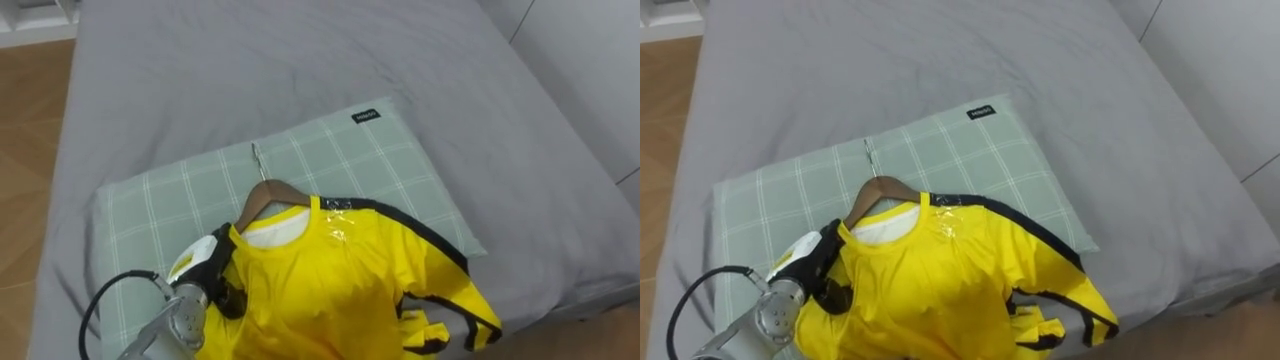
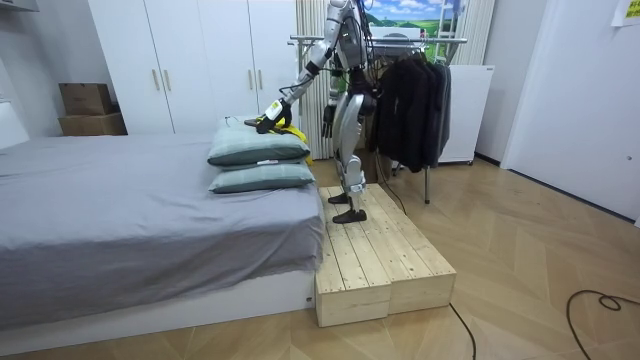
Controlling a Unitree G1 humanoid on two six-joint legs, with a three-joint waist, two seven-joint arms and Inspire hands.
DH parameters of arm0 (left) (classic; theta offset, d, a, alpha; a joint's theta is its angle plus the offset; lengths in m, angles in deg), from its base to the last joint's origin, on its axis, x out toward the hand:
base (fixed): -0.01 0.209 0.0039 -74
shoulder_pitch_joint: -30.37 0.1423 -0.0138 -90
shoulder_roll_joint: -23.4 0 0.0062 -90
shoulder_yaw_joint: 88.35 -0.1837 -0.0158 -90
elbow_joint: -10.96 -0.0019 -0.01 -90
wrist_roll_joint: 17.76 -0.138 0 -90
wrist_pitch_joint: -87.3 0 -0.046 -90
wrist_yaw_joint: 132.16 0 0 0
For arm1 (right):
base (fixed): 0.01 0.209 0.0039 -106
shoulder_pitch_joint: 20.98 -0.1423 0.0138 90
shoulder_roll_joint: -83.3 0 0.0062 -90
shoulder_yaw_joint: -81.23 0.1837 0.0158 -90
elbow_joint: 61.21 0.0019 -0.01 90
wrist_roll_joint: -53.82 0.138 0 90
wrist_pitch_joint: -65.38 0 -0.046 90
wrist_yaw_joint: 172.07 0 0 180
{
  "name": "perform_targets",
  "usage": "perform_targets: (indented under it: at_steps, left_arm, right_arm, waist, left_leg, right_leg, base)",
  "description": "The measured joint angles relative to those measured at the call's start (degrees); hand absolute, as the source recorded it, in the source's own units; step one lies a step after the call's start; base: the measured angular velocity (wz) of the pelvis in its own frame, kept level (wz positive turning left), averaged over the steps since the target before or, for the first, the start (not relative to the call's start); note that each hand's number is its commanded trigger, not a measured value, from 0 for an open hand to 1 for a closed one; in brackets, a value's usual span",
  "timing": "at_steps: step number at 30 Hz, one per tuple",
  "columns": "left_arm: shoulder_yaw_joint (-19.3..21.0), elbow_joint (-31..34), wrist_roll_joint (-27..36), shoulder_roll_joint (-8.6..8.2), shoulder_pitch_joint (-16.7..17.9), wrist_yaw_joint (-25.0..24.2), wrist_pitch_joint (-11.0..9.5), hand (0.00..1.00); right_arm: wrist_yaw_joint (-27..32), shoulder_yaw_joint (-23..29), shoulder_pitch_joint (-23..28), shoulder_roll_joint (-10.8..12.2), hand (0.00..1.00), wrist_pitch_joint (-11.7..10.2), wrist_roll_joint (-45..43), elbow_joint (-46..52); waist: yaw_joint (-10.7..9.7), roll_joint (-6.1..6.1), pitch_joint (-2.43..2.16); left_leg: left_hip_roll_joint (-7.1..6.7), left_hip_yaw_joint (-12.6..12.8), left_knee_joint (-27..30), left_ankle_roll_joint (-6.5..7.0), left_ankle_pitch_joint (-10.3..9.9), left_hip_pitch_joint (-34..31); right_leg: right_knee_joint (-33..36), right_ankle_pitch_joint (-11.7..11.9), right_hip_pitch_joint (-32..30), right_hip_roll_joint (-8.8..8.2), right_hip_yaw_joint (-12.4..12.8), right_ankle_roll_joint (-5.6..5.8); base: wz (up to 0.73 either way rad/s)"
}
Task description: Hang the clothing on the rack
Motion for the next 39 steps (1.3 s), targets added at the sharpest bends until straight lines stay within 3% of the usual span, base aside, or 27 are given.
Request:
perform_targets:
  at_steps: [1,3,5,13,25,39]
  left_arm:
    - [0.01,0.00,0.00,0.00,0.00,-0.27,0.18,0.47]
    - [0.01,-0.03,-0.01,0.07,0.00,-0.69,0.25,0.66]
    - [0.05,-0.02,-0.08,0.25,0.00,-0.85,0.42,1.00]
    - [0.17,-0.07,-0.11,1.83,-2.01,-0.35,1.34,1.00]
    - [1.21,-4.44,3.39,-0.20,-1.53,-0.66,1.62,1.00]
    - [1.17,-4.87,4.40,-0.22,-1.52,-0.64,1.61,1.00]
  right_arm:
    - [0.00,0.00,-0.06,0.00,0.00,0.00,0.01,0.02]
    - [0.00,0.00,-0.04,0.00,0.00,0.01,0.01,0.03]
    - [0.22,0.02,-0.02,-0.01,0.00,0.13,-0.12,-0.01]
    - [1.18,0.02,-0.06,-0.02,0.00,1.21,0.27,-0.15]
    - [1.72,-0.11,0.02,0.01,0.00,1.18,2.31,-0.14]
    - [1.86,-0.52,0.03,0.02,0.00,1.88,2.30,-0.28]
  waist:
    - [0.00,-0.07,-0.04]
    - [0.00,-0.23,-0.14]
    - [-0.05,-0.36,-0.24]
    - [-0.08,-0.34,-0.28]
    - [0.28,-0.39,-0.26]
    - [0.35,-0.54,-0.32]
  left_leg:
    - [-0.01,0.15,-0.02,0.01,0.03,0.08]
    - [0.00,0.39,-0.02,0.03,0.04,0.23]
    - [0.02,0.52,0.02,0.04,0.05,0.35]
    - [0.02,0.42,0.10,0.09,0.09,0.68]
    - [0.38,0.53,0.33,0.04,0.08,1.03]
    - [0.41,0.57,0.28,0.00,0.10,1.02]
  right_leg:
    - [0.02,0.00,0.01,-0.01,0.08,0.01]
    - [0.12,-0.01,0.02,-0.01,0.28,0.01]
    - [0.11,-0.01,0.11,0.01,0.43,0.03]
    - [0.21,-0.01,0.51,0.06,0.37,0.05]
    - [0.88,-0.30,0.53,0.07,0.38,-0.08]
    - [0.78,-0.25,0.52,0.15,0.36,-0.16]
  base:
    - [-0.06]
    - [-0.06]
    - [-0.02]
    - [0.00]
    - [0.00]
    - [0.00]
